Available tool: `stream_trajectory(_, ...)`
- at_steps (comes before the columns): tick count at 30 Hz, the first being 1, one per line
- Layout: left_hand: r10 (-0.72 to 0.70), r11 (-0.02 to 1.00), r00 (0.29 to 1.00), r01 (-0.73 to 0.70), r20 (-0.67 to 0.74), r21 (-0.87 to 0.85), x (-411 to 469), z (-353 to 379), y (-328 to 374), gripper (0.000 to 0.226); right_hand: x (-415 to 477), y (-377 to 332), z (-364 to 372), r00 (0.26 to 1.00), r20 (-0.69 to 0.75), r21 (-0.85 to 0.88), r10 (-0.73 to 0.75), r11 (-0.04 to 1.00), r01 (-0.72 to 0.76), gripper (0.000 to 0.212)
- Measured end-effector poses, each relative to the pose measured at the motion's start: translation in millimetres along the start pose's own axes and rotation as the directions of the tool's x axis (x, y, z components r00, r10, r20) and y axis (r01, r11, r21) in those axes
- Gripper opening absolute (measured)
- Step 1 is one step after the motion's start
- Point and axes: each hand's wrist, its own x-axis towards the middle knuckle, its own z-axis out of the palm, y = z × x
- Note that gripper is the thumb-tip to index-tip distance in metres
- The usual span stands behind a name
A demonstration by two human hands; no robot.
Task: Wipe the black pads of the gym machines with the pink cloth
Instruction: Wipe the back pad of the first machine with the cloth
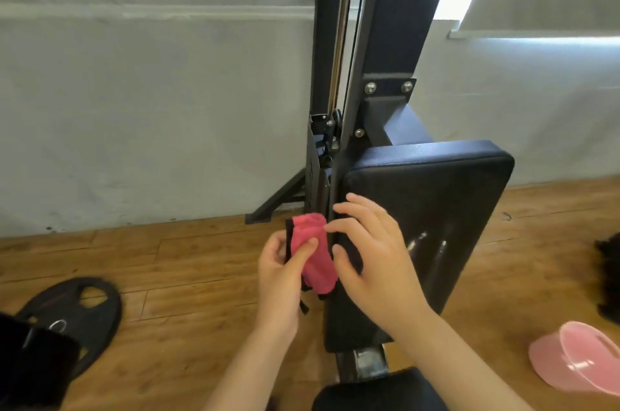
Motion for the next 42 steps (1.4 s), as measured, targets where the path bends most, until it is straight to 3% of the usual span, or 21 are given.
stream_trajectory(7,0.036,0.998,0.999,-0.038,0.036,0.042,-25.5,0.2,6.8,0.022,-47.9,-34.9,2.1,0.97,0.074,0.221,0.232,0.945,-0.243,0.038)
stream_trajectory(15,-0.11,0.993,0.982,0.1,0.156,0.067,-71.9,-50.8,-1.7,0.017,-105.7,-99.2,29.3,0.899,0.008,0.251,0.439,0.869,-0.427,0.046)
stream_trajectory(19,-0.1,0.988,0.963,0.067,0.251,0.137,-108.8,-85.8,-6.7,0.03,-143.0,-134.9,45.7,0.855,0.0,0.285,0.518,0.82,-0.496,0.052)
stream_trajectory(22,-0.082,0.98,0.931,0.01,0.356,0.2,-138.8,-97.6,-10.4,0.036,-166.8,-153.3,40.0,0.795,-0.041,0.321,0.605,0.762,-0.563,0.053)
stream_trajectory(28,-0.062,0.944,0.824,-0.135,0.563,0.301,-182.4,-93.5,-33.0,0.027,-218.8,-145.2,10.8,0.603,-0.121,0.37,0.788,0.6,-0.709,0.026)
stream_trajectory(35,-0.004,0.734,0.748,-0.448,0.664,0.51,-216.2,-75.2,-78.5,0.014,-306.8,-134.9,-47.4,0.492,-0.182,0.33,0.851,0.524,-0.785,0.018)
stream_trajectory(38,-0.006,0.554,0.716,-0.579,0.698,0.598,-246.2,-67.8,-113.3,0.01,-353.9,-129.9,-74.0,0.471,-0.191,0.321,0.861,0.508,-0.799,0.029)
stream_trajectory(42,0.083,0.316,0.639,-0.745,0.765,0.587,-317.6,-47.5,-141.0,0.007,-426.2,-124.0,-115.6,0.507,-0.147,0.243,0.849,0.528,-0.814,0.028)
